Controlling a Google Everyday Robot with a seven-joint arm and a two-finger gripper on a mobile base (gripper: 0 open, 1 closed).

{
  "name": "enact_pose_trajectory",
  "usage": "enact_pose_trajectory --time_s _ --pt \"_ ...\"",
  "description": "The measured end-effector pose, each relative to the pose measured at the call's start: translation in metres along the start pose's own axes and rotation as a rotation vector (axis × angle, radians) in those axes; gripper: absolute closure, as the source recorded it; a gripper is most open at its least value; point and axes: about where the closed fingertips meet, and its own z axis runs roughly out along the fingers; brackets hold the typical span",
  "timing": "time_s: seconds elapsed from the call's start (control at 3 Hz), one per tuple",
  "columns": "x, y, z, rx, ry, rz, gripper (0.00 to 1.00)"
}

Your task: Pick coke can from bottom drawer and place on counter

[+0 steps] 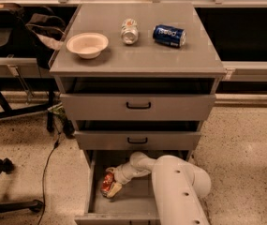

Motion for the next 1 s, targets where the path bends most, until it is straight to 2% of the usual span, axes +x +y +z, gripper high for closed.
enact_pose_trajectory --time_s 0.33,0.67,1.0 --pt "0.0000 0.0000 0.0000 0.000 0.000 0.000 0.67" --pt "-0.0015 0.0005 -0.0003 0.006 -0.001 -0.004 0.98" --pt "-0.0073 0.0025 -0.0018 0.032 -0.006 -0.018 1.00"
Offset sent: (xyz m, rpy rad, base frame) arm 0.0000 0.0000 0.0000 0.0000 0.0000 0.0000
